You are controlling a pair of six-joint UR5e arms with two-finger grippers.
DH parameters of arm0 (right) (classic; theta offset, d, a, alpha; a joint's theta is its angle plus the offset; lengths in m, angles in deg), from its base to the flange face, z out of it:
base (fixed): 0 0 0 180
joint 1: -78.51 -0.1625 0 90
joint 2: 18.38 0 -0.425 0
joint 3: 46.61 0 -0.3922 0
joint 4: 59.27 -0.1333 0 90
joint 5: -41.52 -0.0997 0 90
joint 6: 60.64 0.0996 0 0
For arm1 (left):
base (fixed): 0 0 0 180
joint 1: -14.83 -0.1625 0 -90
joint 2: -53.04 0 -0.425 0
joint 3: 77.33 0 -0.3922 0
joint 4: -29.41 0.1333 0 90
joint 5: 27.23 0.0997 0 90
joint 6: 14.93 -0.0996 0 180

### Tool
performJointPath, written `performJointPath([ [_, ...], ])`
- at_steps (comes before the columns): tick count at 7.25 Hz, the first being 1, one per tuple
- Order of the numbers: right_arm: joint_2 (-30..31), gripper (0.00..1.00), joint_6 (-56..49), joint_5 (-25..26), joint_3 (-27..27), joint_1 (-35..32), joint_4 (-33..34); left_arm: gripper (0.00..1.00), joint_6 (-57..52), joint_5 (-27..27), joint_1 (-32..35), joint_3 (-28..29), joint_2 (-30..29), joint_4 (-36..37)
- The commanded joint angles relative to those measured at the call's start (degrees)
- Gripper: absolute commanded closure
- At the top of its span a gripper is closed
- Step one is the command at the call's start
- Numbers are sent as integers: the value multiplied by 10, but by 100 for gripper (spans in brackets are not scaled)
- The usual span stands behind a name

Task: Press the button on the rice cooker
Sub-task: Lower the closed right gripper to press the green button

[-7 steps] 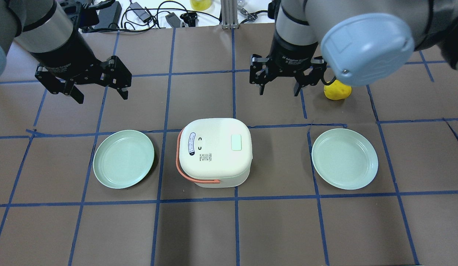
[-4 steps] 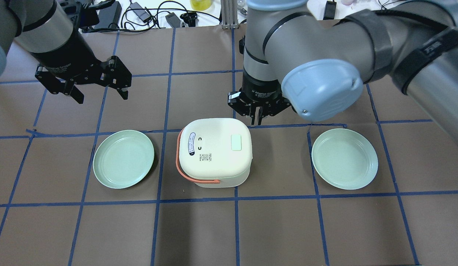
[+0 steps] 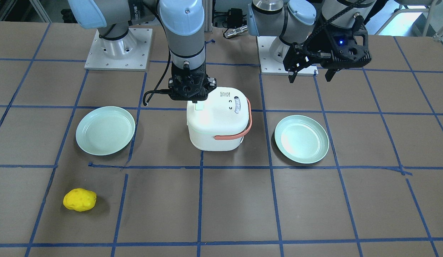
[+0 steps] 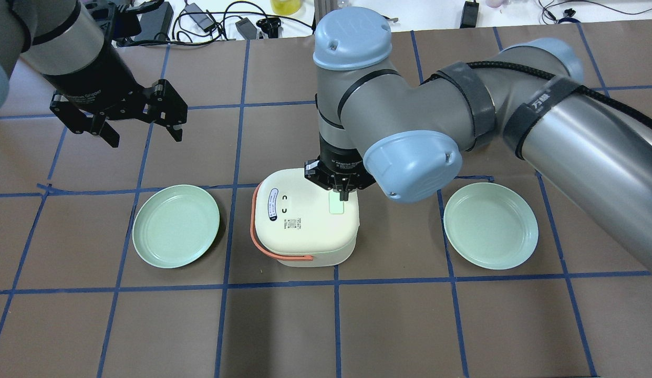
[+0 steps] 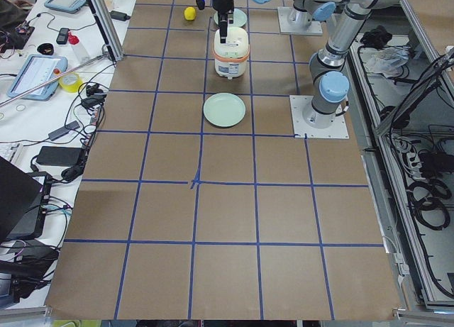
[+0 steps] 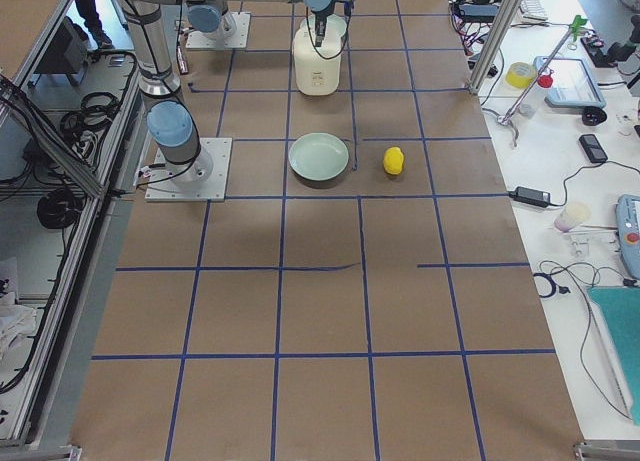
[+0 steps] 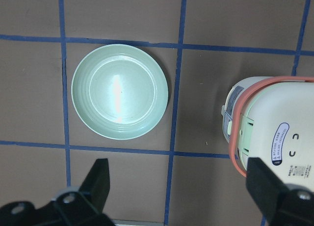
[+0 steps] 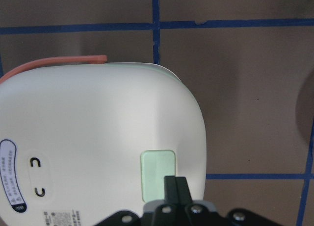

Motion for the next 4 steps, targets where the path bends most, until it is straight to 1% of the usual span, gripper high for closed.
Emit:
performJointPath([
  [1,-12,92,0,0,-2,-11,25,0,1,0,0,0,0,0],
  [3,-16,92,-1,4,-12,-11,28,0,0,0,0,0,0,0],
  [4,-18,92,-2,8,-28,-11,47,0,1,0,0,0,0,0],
])
